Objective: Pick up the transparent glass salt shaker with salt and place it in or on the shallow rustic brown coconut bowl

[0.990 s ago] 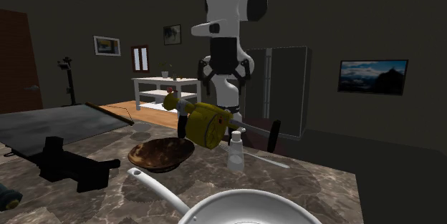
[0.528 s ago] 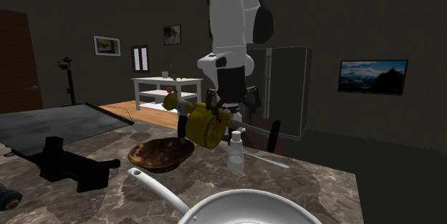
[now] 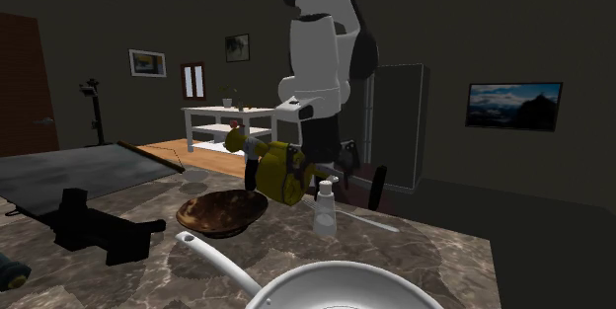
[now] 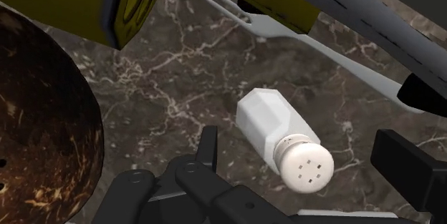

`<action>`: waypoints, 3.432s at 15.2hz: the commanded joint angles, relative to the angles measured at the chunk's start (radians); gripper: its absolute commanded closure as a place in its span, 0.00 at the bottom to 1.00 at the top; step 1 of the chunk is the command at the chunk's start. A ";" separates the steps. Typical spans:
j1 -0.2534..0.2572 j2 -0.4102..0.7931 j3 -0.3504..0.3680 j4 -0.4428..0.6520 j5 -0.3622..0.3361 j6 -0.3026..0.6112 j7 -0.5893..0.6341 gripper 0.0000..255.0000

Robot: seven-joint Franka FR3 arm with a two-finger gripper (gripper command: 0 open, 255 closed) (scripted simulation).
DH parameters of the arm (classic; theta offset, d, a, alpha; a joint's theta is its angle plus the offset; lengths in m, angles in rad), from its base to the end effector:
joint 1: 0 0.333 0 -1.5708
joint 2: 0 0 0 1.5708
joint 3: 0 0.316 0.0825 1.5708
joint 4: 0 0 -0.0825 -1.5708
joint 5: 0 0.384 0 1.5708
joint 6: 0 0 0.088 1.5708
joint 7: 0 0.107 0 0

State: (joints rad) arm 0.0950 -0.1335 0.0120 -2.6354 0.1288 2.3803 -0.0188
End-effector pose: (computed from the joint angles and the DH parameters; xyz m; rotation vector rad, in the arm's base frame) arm 0.4071 0.0449 0.2815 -3.0594 -0.0411 0.1912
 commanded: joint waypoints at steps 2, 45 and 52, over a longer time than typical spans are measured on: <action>0.002 0.004 0.002 -0.005 0.002 0.011 0.001 0.00; -0.060 -0.234 -0.070 0.146 -0.073 -0.384 -0.052 1.00; -0.144 -0.206 -0.189 0.220 -0.142 -0.437 -0.215 1.00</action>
State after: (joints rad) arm -0.0352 -0.3378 -0.1587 -2.4233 -0.0013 1.9535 -0.2064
